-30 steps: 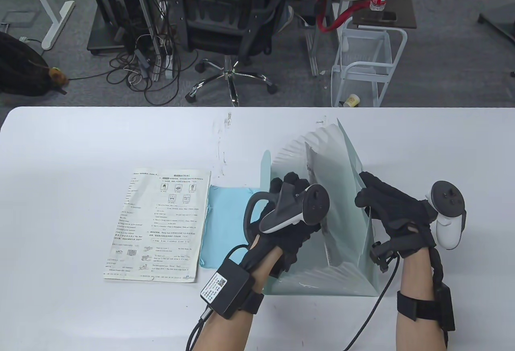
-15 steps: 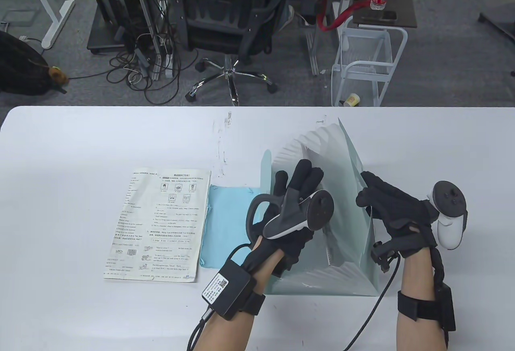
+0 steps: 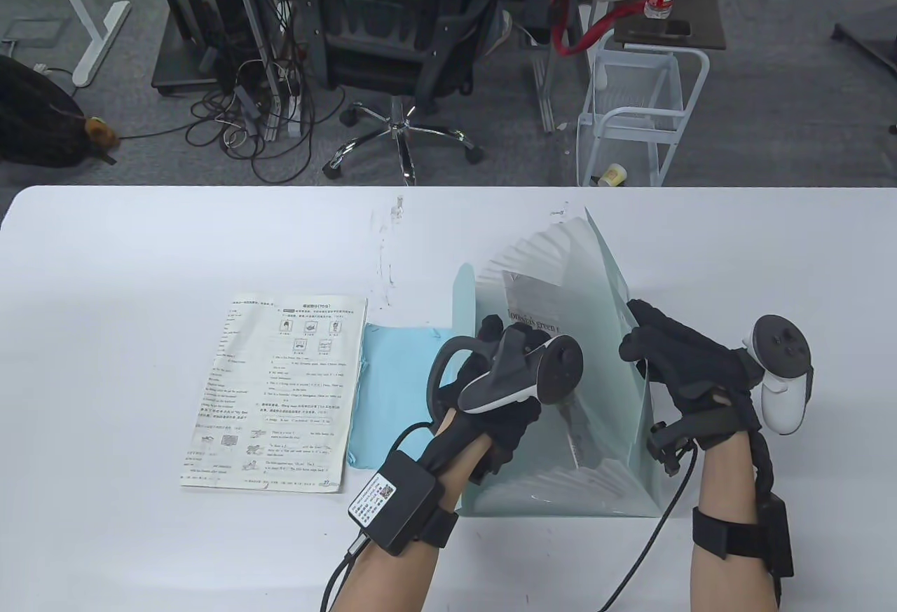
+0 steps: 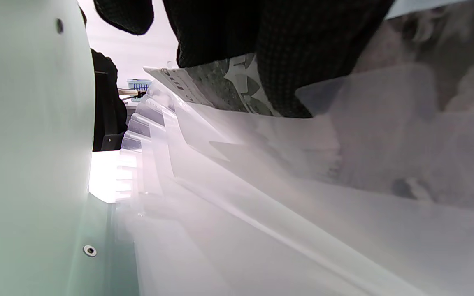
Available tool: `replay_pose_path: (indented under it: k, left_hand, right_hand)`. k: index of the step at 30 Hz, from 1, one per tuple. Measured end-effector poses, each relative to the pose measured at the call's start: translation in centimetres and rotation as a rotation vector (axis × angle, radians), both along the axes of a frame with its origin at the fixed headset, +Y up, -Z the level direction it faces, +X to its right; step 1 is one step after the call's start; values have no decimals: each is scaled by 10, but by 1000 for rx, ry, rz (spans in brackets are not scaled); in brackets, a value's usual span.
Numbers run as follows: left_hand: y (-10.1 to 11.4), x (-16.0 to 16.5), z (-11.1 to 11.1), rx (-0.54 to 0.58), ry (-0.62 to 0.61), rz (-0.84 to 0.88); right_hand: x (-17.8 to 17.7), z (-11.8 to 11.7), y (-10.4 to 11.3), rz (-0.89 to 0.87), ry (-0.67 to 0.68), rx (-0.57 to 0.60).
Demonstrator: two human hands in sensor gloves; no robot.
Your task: Pull documents from accordion folder and sort
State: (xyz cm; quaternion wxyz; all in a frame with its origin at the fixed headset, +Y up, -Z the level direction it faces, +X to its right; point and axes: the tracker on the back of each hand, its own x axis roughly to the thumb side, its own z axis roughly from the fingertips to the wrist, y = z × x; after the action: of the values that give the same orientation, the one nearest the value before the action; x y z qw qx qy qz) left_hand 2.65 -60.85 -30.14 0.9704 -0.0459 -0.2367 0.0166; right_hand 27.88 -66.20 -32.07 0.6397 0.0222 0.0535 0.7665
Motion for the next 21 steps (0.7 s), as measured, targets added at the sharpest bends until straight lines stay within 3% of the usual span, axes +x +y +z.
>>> replay_pose_path:
  k: [6,17,21]
  left_hand:
    - [1,1,2,-34,6,-61]
    - [16,-3,17,232,-38,-100]
    - [25,-7,21,279,-34,-105]
  right_hand:
    - [0,0,0,-2,-1,1]
    - [1,0,0,-8,3,-2]
    - [1,0,0,-7,2,-2]
